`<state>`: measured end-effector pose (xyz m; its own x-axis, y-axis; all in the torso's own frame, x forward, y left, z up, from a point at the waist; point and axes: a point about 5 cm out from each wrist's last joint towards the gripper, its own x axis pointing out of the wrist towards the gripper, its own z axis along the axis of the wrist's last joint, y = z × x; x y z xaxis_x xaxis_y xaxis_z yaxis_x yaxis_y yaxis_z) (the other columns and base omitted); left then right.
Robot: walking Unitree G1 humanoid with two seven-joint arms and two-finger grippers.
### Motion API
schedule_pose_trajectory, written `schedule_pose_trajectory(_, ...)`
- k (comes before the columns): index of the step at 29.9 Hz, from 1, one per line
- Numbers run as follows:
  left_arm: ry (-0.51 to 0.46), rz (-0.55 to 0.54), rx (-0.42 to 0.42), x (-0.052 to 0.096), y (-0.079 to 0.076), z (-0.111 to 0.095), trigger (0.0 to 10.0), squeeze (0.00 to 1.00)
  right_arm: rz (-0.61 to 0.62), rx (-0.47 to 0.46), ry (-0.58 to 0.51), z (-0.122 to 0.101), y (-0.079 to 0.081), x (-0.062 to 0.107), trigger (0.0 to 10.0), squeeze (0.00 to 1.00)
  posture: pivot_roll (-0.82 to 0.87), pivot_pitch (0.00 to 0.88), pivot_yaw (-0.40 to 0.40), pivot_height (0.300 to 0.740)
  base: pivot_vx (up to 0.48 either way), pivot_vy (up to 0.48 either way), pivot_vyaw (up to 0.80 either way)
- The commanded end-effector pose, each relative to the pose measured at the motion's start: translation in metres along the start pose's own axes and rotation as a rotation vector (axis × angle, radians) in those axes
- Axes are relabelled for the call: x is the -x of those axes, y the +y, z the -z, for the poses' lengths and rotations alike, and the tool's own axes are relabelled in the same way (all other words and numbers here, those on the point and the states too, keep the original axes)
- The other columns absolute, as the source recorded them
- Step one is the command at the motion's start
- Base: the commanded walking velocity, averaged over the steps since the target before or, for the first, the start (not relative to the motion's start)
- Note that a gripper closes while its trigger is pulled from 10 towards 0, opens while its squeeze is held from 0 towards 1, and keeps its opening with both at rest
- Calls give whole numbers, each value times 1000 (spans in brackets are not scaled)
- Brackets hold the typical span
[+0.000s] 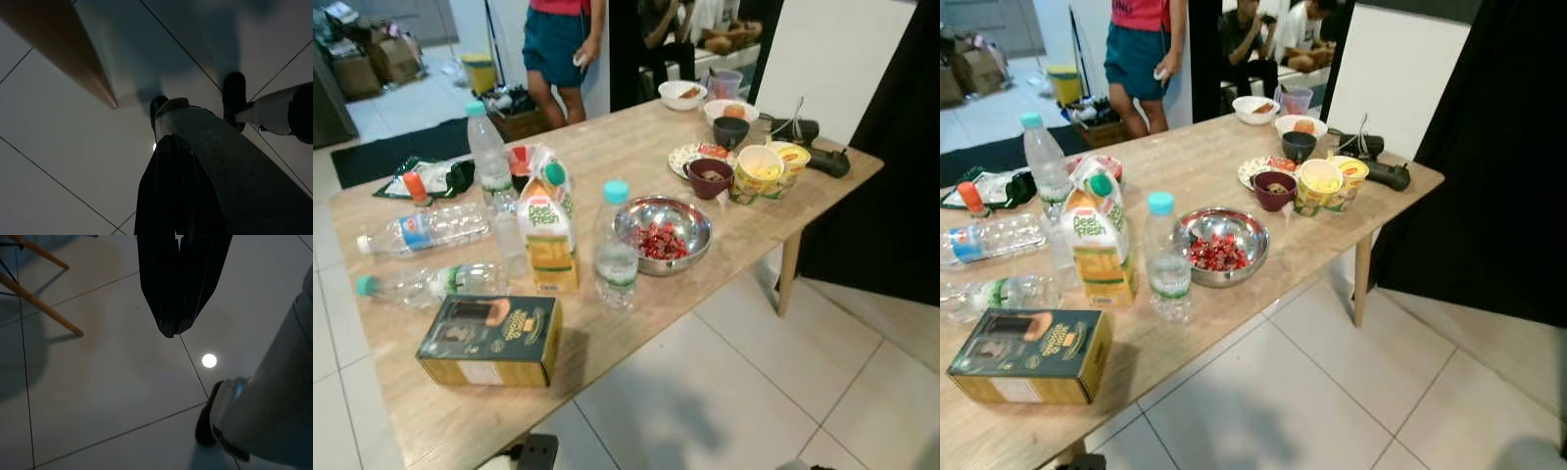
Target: Restocking fridge
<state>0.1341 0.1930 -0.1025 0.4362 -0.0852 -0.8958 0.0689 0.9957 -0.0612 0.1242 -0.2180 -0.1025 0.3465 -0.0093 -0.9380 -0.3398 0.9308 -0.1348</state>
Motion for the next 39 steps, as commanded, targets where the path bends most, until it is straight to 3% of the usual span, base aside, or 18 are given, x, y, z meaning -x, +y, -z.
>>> schedule_pose_trajectory(1,27,-1,0,1,0,8,10000,0,16,-12,-15,-4,-5,0,10000,0,45,0,-38,740,0,0,0)
schedule_pose_trajectory(11,23,-3,-7,1,0,7,10000,0,12,-4,-14,-3,-5,0,10000,0,45,0,-36,740,0,0,0)
schedule_pose_trajectory(24,20,1,-7,1,-1,8,10000,0,19,14,-16,-3,-5,1,10000,0,46,0,-39,740,0,0,798)
schedule_pose_trajectory(29,19,3,-6,1,-1,8,10000,0,60,27,1,-2,-8,1,10000,0,47,0,-40,740,0,0,0)
schedule_pose_trajectory(31,18,3,-5,1,-1,8,10000,0,65,10,-8,-2,-8,1,10000,0,47,0,-40,740,0,0,0)
schedule_pose_trajectory(35,16,6,-4,1,-1,7,10000,0,119,-144,-78,-4,-10,2,10000,0,48,0,-40,740,0,0,0)
schedule_pose_trajectory(39,15,5,-2,1,-1,7,10000,0,174,-241,-142,-7,-13,3,10000,0,50,0,-40,740,0,0,0)
